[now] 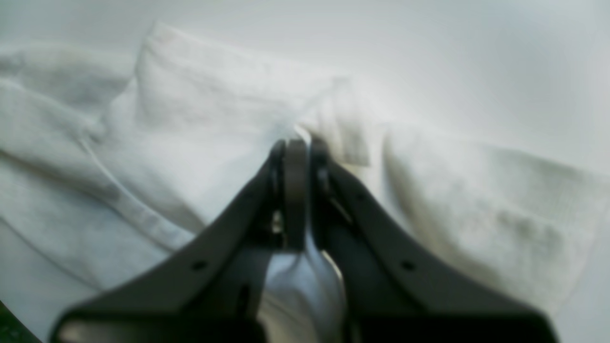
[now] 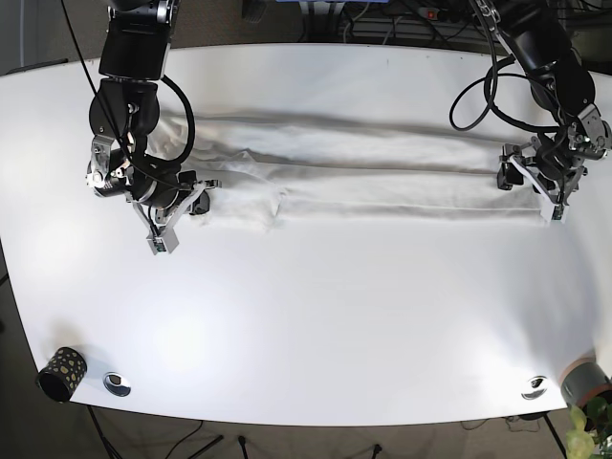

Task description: Fold the T-shirt properly

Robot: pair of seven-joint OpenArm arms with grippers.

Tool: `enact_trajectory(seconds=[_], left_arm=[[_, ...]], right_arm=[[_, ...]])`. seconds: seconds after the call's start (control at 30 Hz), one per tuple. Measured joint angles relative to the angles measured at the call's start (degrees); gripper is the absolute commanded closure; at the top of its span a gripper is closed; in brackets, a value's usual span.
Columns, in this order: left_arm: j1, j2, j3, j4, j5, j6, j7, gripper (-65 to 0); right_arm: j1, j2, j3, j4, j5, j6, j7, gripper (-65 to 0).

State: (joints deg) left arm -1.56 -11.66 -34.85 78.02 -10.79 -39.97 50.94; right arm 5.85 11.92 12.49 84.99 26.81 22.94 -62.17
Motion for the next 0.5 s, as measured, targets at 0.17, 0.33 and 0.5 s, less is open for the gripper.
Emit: enact_trajectory(seconds=[0.17,0.33,0.5], left_arm=[[0.07,0.00,0.02,0.00,0.00,0.00,-0.11,-43.6],[0.17,-0.11,0.02,0.00,-0.15,0.00,-0.15,-43.6],[0.28,-0.55,0.09,-0.04,-0.33,0.00,-0.15,-43.8]], right_arm=[[-3.08,-0.31,2.23,4.94,0.42,0.44,0.04,0.0],[-6.86,0.13,3.93,11.98,0.20,0.39,0.04,0.0],[-11.23,-0.02,3.63,15.28,0.42,0.42,0.22,0.0]])
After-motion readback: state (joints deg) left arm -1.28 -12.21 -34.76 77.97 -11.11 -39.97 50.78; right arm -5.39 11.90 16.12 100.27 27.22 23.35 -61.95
